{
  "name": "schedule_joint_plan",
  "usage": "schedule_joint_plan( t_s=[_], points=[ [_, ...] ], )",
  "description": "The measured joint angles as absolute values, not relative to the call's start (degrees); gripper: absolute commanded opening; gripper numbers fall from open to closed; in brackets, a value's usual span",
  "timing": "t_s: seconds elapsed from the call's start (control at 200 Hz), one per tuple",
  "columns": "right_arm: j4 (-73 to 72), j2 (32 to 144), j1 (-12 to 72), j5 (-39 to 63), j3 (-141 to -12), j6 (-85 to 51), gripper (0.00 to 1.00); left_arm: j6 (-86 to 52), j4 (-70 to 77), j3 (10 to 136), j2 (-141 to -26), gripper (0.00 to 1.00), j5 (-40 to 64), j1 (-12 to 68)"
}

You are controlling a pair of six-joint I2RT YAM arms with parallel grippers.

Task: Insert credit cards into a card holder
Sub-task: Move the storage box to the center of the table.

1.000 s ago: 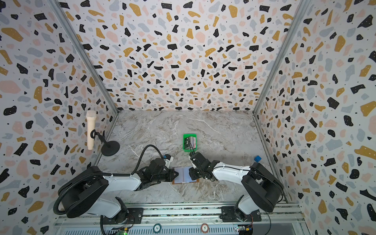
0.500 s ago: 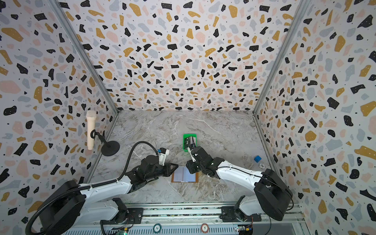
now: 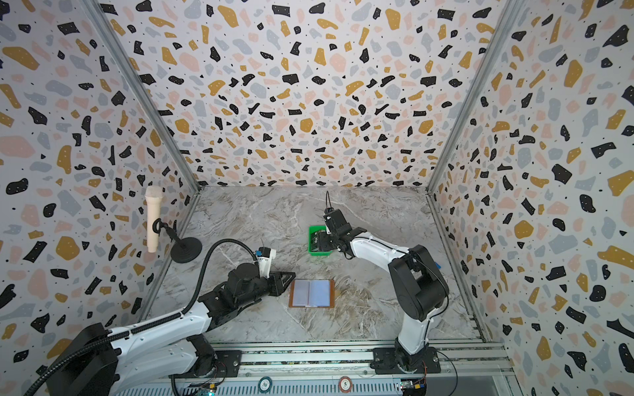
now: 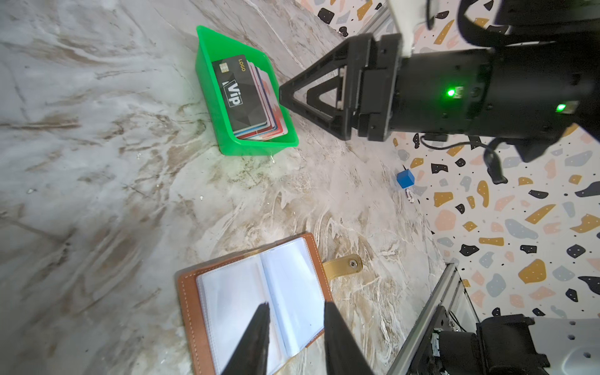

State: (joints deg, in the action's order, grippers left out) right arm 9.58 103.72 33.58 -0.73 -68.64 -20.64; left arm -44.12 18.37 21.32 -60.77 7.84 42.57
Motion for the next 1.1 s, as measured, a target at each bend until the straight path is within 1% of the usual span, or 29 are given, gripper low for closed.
schedule_joint_plan(
  t_s=[0.04,0.13,0.36,0.611,0.751,0.881,0.996,1.101],
  points=[
    [10.0,105.3,33.1,-0.6,-69.5,-20.4,0.88,-44.2,18.6,21.1,-60.9,0.32,7.9,41.9],
    [11.0,108.2,32.4,0.1,-71.8,-20.4,0.92,-44.2,19.5,21.0,-61.7,0.32,8.3,40.4],
    [12.3,113.1,32.3,1.3,-78.4,-20.4,0.91,-44.1,20.7,21.0,-62.5,0.32,8.8,39.8],
    [15.4,119.0,32.3,0.4,-84.2,-20.2,0.91,-43.9,21.1,21.0,-63.2,0.32,9.1,38.5],
    [16.8,120.8,32.7,-0.9,-84.8,-19.7,0.82,-43.9,23.4,21.0,-65.8,0.3,9.1,36.5],
    [17.5,120.8,33.3,-2.0,-84.8,-18.7,0.73,-44.1,26.3,22.0,-71.5,0.29,9.6,35.4],
    [17.9,120.8,33.7,-2.3,-84.8,-17.9,0.64,-44.3,28.5,25.5,-77.8,0.31,10.2,35.3],
    [18.1,120.8,34.7,-2.3,-84.8,-17.5,0.6,-44.4,31.0,29.1,-82.4,0.32,10.5,34.7]
  ],
)
